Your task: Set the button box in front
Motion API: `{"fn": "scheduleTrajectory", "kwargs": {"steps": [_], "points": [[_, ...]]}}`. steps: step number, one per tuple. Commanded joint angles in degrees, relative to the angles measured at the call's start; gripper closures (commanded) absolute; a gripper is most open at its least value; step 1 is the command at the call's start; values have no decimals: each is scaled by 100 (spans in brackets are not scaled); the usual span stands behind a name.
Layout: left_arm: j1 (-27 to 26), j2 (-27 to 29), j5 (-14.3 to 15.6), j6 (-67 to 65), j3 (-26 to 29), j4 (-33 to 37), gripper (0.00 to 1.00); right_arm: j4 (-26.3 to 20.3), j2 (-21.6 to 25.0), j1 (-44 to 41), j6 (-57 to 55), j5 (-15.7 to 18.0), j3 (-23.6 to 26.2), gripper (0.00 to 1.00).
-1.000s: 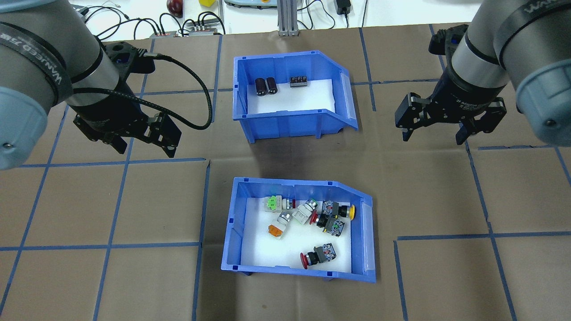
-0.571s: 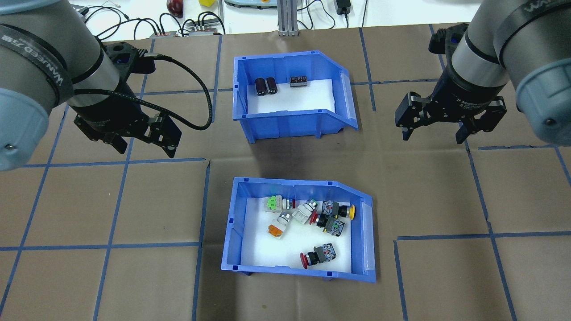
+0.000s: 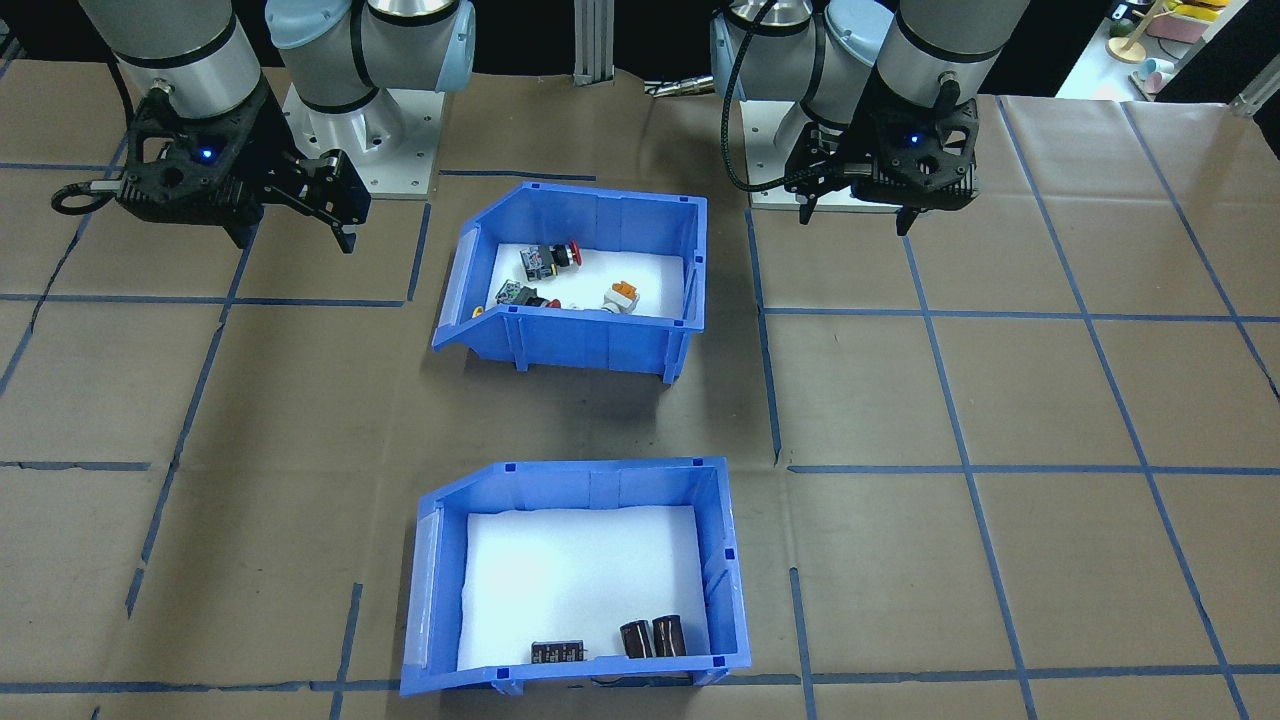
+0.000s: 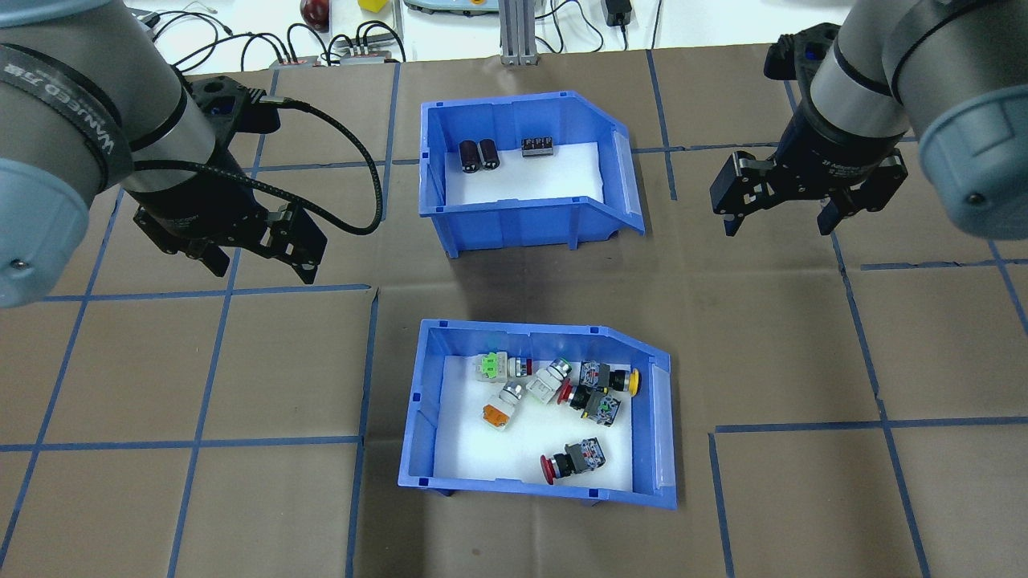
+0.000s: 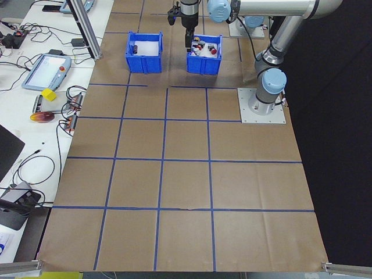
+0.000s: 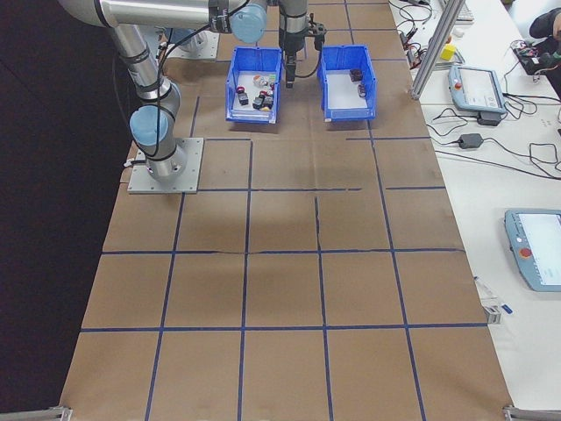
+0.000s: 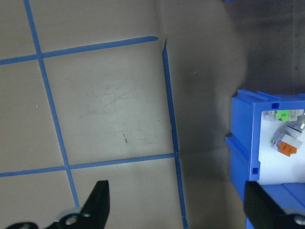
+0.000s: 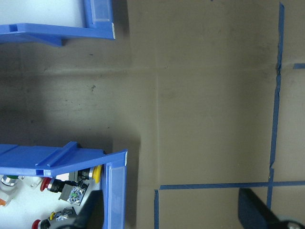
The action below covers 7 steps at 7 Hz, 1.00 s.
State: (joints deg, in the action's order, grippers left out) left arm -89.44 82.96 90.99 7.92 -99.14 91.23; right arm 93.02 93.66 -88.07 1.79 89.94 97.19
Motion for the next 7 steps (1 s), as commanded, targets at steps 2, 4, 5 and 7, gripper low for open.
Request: {"fn": "scheduleTrajectory", "kwargs": {"steps": [2, 4, 5, 7], "points": [[-12, 0, -29, -80, -26, 0, 1, -134, -680, -9, 1449, 15, -777, 0], [-20, -69, -72, -264, -219, -44, 1, -171, -1075, -9, 2818, 24, -1105, 0], [-73, -174, -160, -839, -403, -44, 1, -118, -1330, -26, 3462, 24, -1341, 0], [-117, -525, -406, -1911, -1052, -340, 1, -126, -1752, -175, 3731, 24, -1824, 0]]}}
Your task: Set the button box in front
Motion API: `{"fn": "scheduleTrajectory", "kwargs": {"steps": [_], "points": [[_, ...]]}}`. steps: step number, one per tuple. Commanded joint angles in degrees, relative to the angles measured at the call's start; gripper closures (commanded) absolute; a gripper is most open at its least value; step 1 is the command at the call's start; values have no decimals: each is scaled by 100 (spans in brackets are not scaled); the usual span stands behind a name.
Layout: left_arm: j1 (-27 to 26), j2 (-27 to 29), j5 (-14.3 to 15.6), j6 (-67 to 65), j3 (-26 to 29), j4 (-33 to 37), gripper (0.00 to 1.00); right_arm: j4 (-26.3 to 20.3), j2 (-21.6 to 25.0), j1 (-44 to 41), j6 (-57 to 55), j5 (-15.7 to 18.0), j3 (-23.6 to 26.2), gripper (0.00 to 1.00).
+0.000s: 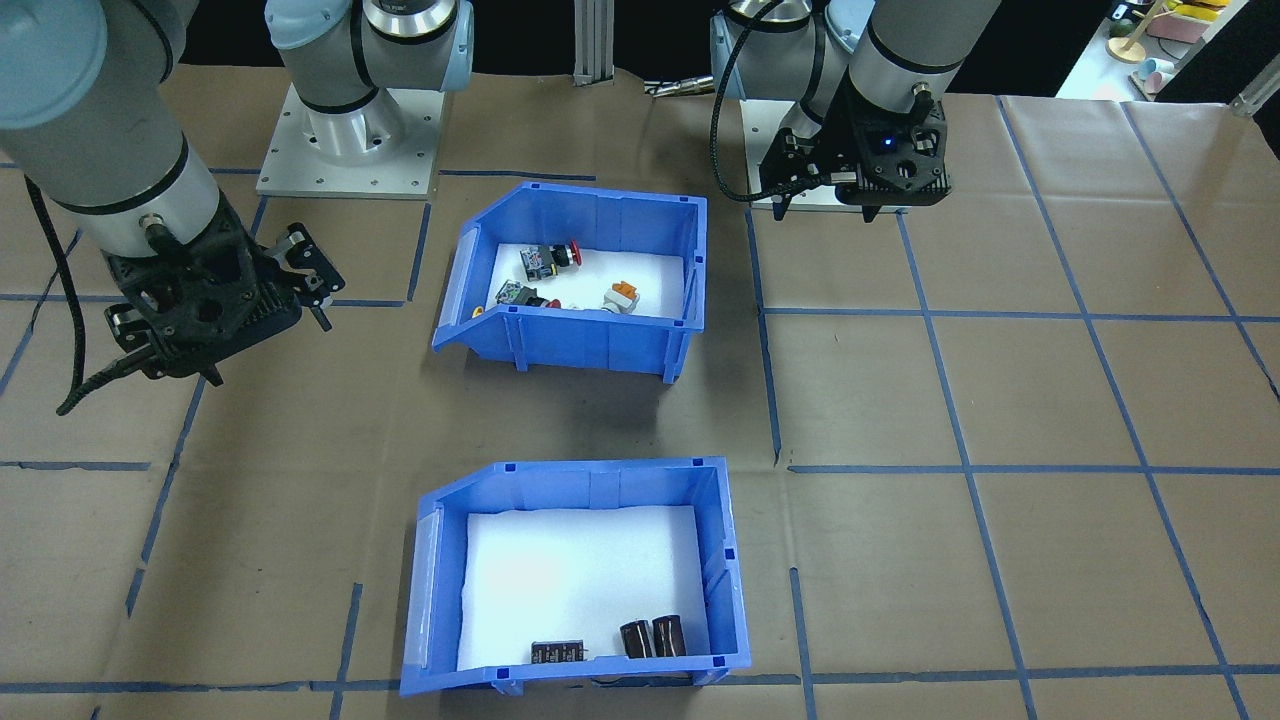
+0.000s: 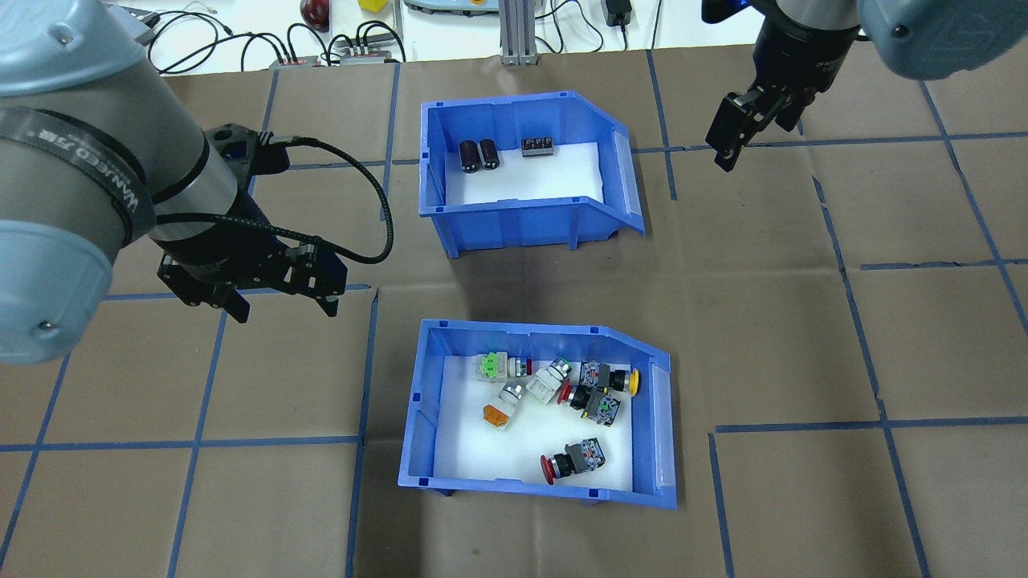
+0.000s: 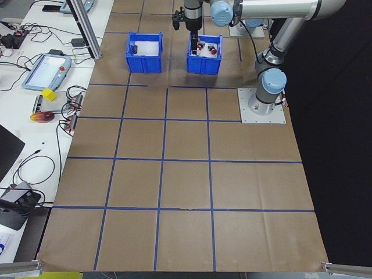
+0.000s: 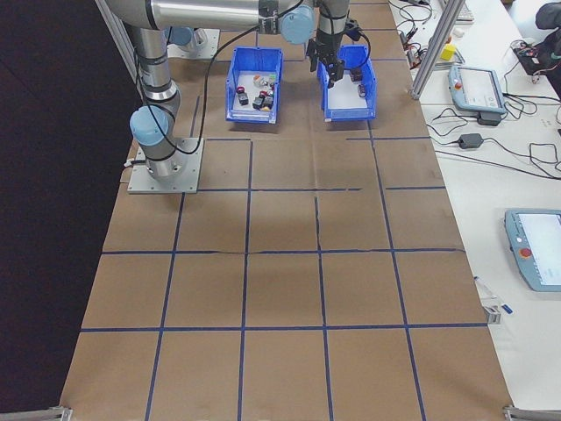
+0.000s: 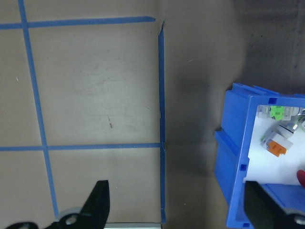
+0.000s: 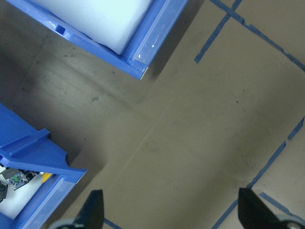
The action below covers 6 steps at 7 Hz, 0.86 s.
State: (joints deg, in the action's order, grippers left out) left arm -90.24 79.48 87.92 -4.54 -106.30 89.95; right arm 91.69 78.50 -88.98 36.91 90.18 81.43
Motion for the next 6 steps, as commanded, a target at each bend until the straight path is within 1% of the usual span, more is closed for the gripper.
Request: {"fn": "scheduleTrajectory", "kwargs": {"steps": [1, 3, 4, 5, 6], "points": [[-264, -440, -108, -1881, -713, -493, 1, 33, -448, -154, 638, -17, -407, 0], [-389, -1037, -493, -4927, -1521, -784, 1, 25, -1001, -591, 1517, 0, -916, 0], [-450, -1310, -886, -5752, -1838, -786, 1, 25, -1239, -890, 1799, 9, -1188, 0], [-668, -1460, -1056, -6326, -1920, -803, 1, 34, -1380, -1145, 1942, 0, -1348, 0], [-1140, -1436, -1057, -7402, -1929, -838, 1, 34, -1486, -1374, 2117, 0, -1384, 0]]}}
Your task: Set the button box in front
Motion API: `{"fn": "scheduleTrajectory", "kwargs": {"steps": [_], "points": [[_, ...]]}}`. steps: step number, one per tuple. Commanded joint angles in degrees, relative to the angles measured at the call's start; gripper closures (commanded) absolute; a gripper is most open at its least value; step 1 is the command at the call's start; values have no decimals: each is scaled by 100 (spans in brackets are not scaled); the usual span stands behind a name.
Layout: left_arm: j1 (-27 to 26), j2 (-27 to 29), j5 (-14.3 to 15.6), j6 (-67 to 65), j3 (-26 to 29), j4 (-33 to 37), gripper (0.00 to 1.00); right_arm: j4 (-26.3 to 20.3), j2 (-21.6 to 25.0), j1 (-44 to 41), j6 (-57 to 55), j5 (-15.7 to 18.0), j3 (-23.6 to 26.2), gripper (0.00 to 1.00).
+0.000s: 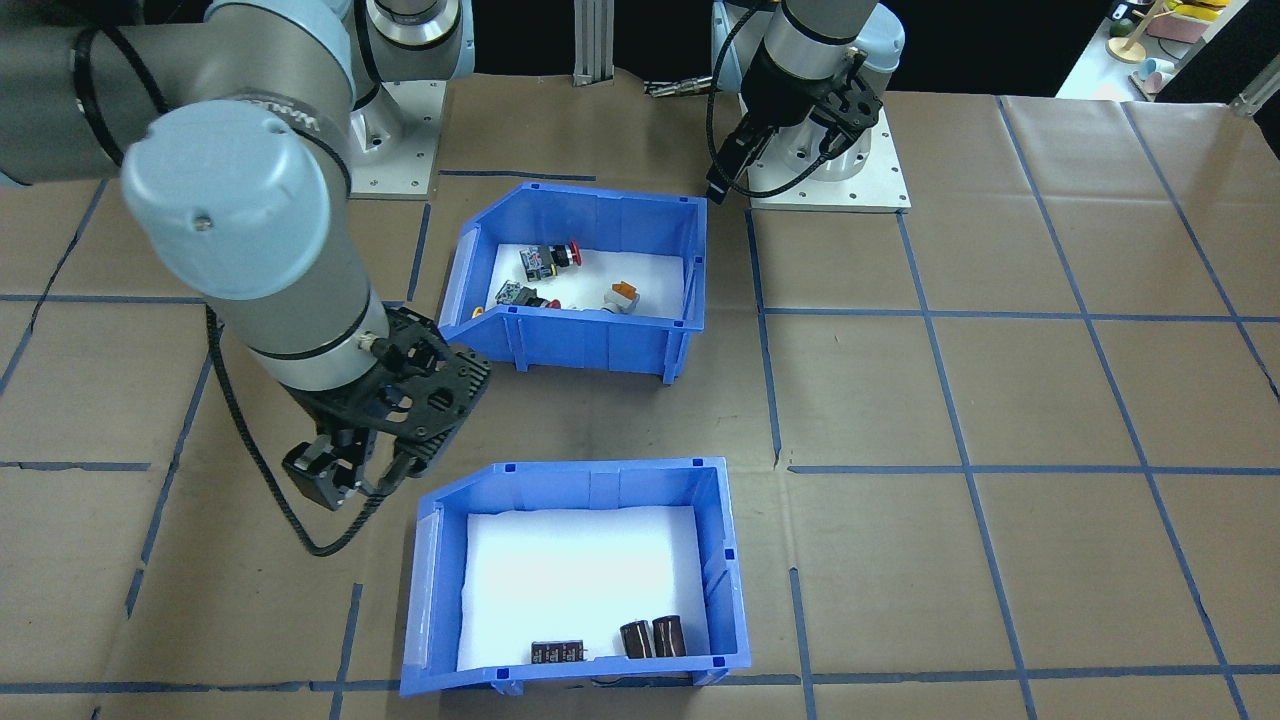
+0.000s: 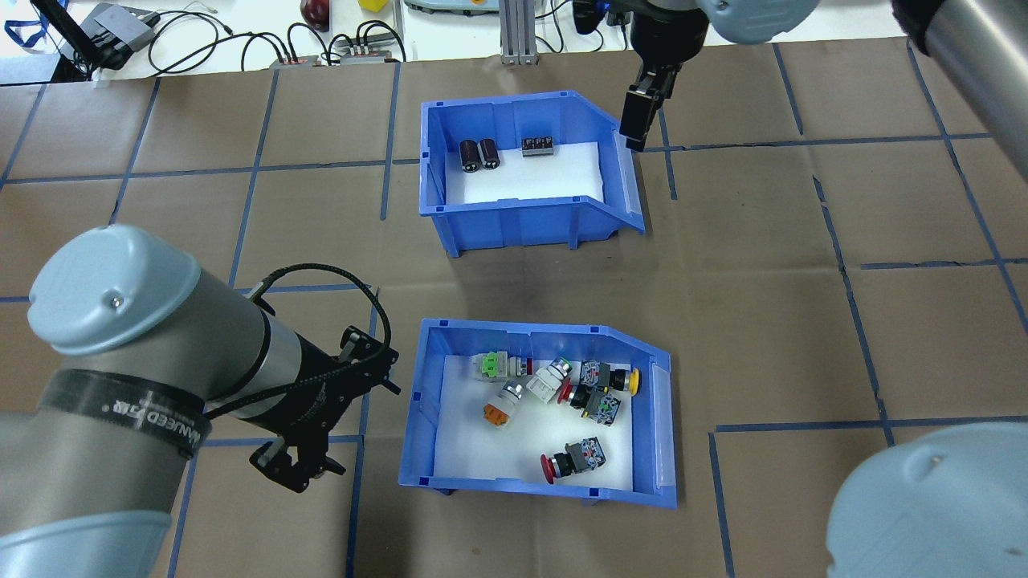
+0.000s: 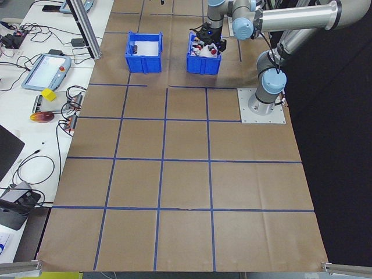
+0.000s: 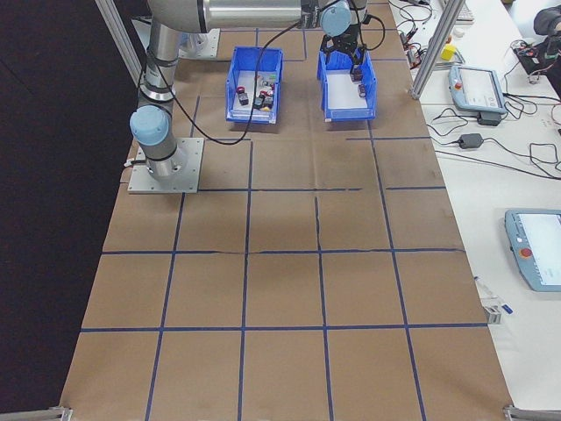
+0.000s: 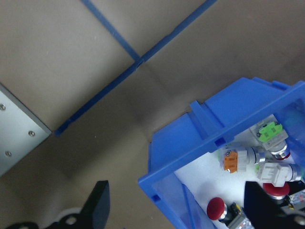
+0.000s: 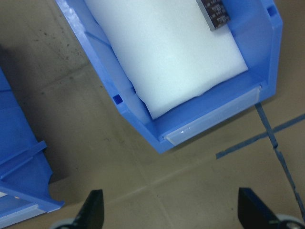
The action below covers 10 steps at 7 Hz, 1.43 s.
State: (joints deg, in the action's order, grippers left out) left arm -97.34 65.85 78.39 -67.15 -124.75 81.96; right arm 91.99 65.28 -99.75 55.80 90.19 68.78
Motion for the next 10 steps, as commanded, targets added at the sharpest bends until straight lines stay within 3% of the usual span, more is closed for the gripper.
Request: {"fn": "scheduleTrajectory", "kwargs": {"steps": [1, 3, 4, 5, 6, 8, 10], "points": [[-809, -115, -113, -2186, -84, -40, 1, 3, -251, -525, 351, -10, -120, 0], [-989, -343, -104, -3255, -215, -57, 1, 12, -375, -1078, 501, -10, -67, 0], [-989, -466, -96, -3443, -529, -597, 1, 21, -489, -1212, 615, -1, -102, 0], [-1033, -554, -122, -3871, -907, -1203, 1, 386, -551, -1248, 694, 8, -59, 0], [-1146, -564, -122, -4154, -1006, -1296, 1, 564, -621, -1274, 747, 16, 90, 0], [-1436, -267, -96, -4139, -1016, -1541, 1, 1780, -691, -1275, 731, 8, 563, 0], [-1682, 207, -95, -4095, -1016, -1998, 1, 2007, -832, -1283, 678, 8, 854, 0]]}}
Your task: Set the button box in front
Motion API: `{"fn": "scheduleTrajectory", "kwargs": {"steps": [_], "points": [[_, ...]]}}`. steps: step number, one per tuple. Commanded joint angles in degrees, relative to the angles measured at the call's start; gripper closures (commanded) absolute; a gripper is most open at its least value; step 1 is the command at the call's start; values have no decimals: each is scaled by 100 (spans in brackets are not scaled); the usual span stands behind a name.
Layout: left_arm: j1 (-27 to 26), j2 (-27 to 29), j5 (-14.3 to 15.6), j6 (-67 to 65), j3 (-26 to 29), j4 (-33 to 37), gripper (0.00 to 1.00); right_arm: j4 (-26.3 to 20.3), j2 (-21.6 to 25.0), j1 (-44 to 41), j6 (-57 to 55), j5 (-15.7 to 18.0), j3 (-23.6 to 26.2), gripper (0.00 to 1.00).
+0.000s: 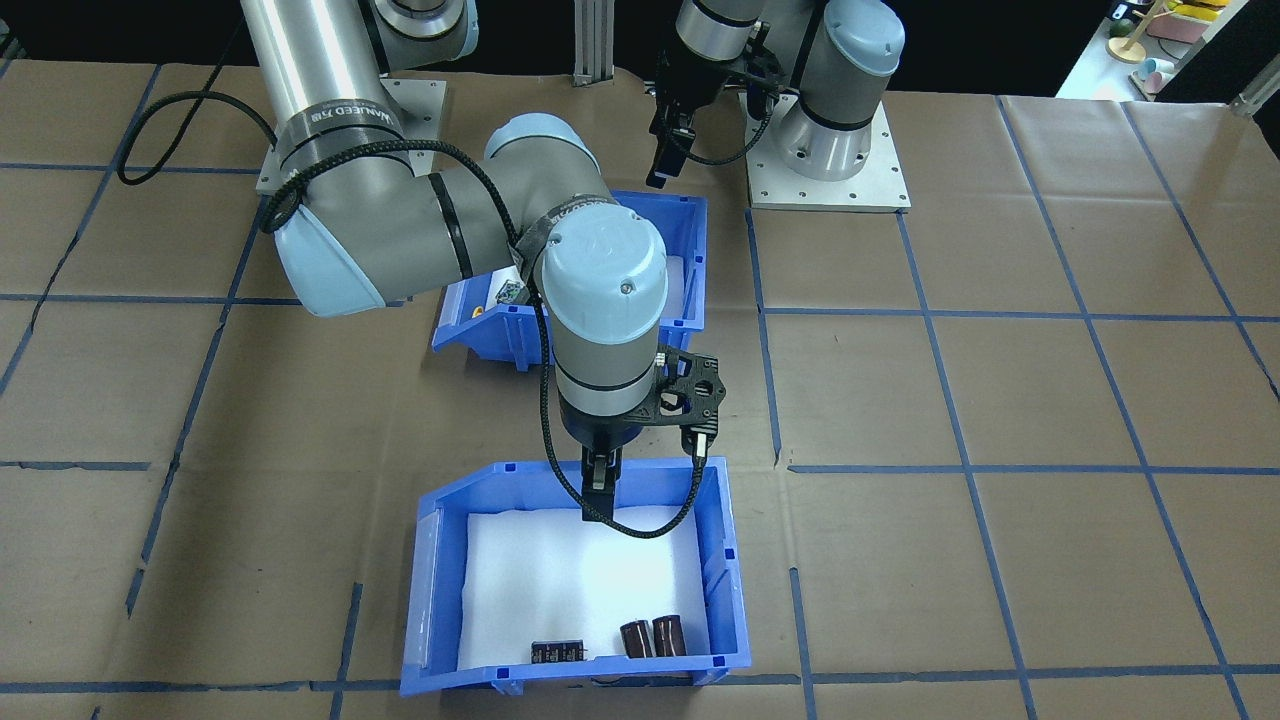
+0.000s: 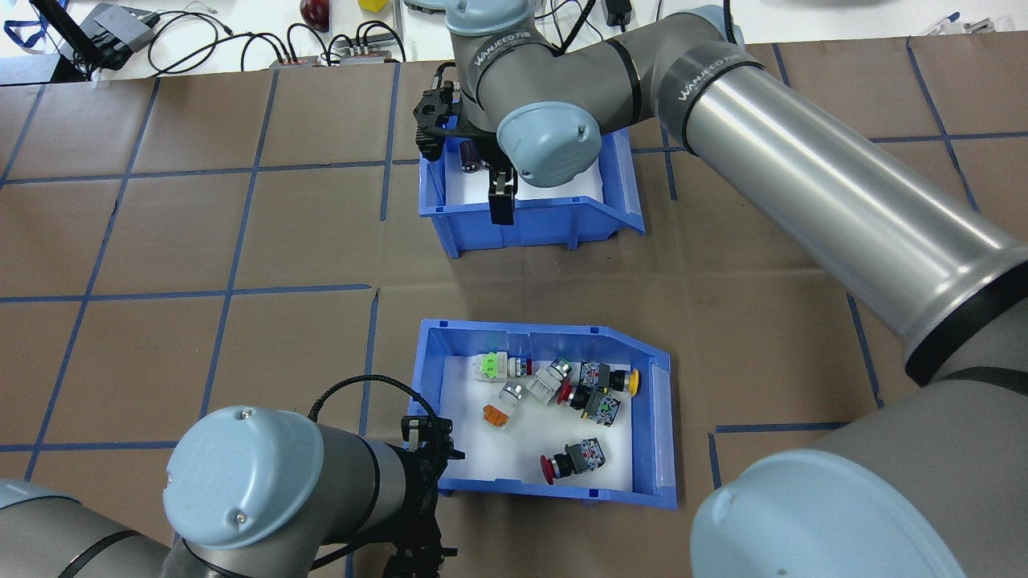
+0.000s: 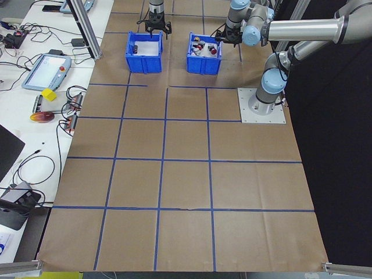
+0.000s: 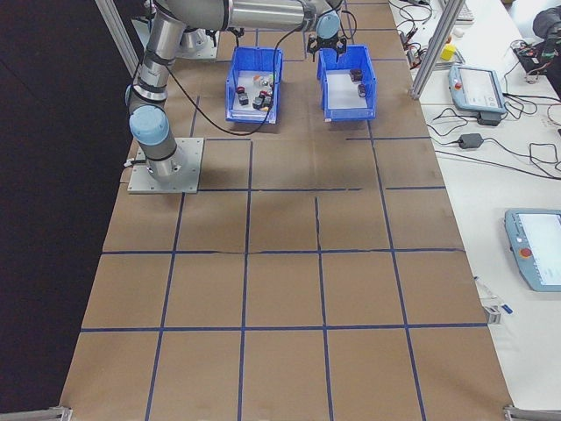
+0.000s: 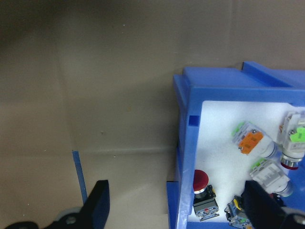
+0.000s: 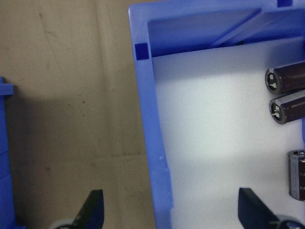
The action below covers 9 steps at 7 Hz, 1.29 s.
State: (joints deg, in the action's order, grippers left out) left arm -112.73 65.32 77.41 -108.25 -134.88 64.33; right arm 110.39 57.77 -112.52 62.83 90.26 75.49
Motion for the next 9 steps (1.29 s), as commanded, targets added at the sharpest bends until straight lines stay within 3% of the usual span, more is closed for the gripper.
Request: {"fn": "scheduleTrajectory", "kwargs": {"steps": [1, 3, 5, 6, 7, 9], "points": [[-205, 427, 2, 23, -3, -419, 1, 254, -177, -33, -68, 0, 290, 0], [-223, 726, 11, 6, -12, -675, 1, 342, -222, -59, -86, 0, 300, 0], [-258, 824, 2, -12, -21, -720, 1, 580, -204, -59, -69, 157, 256, 54], [-285, 981, 2, -29, -21, -798, 1, 580, -204, -59, -60, 236, 256, 73], [-363, 1226, 11, -64, -21, -1129, 1, 580, -196, -59, -25, 403, 256, 85], [-636, 1474, 115, -292, -30, -1308, 1, 580, -134, -16, -7, 430, 168, 87]]}}
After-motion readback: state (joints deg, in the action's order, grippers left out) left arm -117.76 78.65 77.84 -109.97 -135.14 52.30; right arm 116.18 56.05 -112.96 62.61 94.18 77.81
